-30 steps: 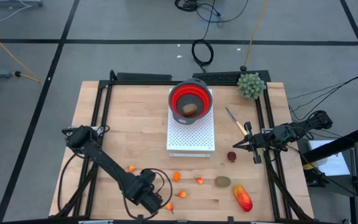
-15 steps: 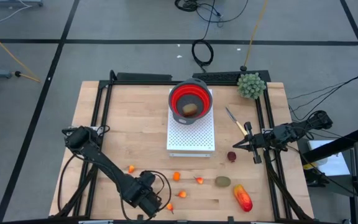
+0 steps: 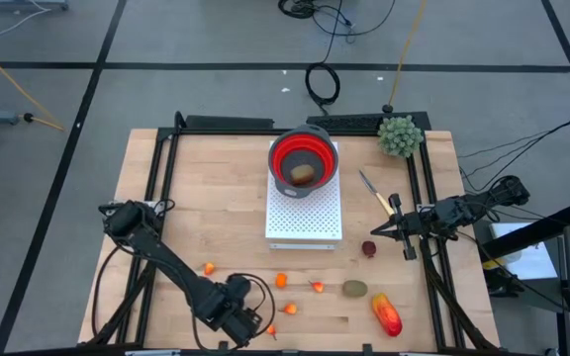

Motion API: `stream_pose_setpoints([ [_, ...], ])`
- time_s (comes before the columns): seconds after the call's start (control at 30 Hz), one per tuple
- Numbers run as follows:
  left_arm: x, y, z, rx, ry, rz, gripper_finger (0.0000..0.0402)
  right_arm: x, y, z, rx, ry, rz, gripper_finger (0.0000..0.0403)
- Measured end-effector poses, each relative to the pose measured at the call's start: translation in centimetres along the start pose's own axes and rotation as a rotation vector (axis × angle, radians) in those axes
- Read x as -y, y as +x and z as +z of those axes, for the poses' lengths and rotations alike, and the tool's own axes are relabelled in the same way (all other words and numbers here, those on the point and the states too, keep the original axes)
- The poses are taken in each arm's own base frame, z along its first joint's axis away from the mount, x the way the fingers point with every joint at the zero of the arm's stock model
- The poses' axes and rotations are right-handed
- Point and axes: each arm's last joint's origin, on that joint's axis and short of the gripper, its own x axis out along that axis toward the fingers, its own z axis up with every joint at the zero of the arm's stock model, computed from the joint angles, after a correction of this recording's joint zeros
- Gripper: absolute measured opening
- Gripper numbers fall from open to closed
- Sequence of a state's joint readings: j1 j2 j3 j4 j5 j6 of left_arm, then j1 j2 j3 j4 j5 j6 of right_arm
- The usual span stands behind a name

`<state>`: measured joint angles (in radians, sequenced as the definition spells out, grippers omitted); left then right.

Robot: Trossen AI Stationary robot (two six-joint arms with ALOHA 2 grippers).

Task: Pick & Place Fruit
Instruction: Put the red pomegranate into the red strainer bowl

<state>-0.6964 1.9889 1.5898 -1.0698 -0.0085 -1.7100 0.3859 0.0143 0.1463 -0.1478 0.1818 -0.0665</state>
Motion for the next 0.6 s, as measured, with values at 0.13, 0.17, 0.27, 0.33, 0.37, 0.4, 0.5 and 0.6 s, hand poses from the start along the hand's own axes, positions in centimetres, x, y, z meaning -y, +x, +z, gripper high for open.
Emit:
stream_pose_setpoints([
  [0.13,-0.5,1.6,0.0,-0.031,0.001,0.01,0.0321,0.0,0.0,0.0,0.0,0.001,0.0,0.0],
  [0.17,-0.7,2.0,0.0,-0.036,-0.001,0.02,0.0321,0.0,0.0,0.0,0.0,0.001,0.0,0.0],
  [0.27,-1.3,3.0,0.0,-0.047,-0.016,0.046,0.0321,0.0,0.0,0.0,0.0,0.0,0.0,0.0],
  [0.33,-1.6,3.3,0.1,-0.045,-0.022,0.058,0.0321,0.0,0.0,0.0,0.0,0.001,0.0,0.0],
  [0.37,-1.7,3.5,0.1,-0.045,-0.023,0.058,0.0321,0.0,0.0,0.0,0.0,0.0,0.0,0.0],
  [0.4,-1.7,3.7,0.1,-0.045,-0.023,0.053,0.0321,0.0,0.0,0.0,0.0,0.0,0.0,0.0],
  [0.5,-1.6,4.3,0.1,-0.051,-0.013,0.017,0.0321,0.0,0.0,0.0,0.0,-0.001,0.0,0.0],
  [0.6,-1.6,5.1,0.1,-0.06,-0.001,-0.025,0.0321,0.0,0.0,0.0,0.0,-0.001,0.0,0.0],
])
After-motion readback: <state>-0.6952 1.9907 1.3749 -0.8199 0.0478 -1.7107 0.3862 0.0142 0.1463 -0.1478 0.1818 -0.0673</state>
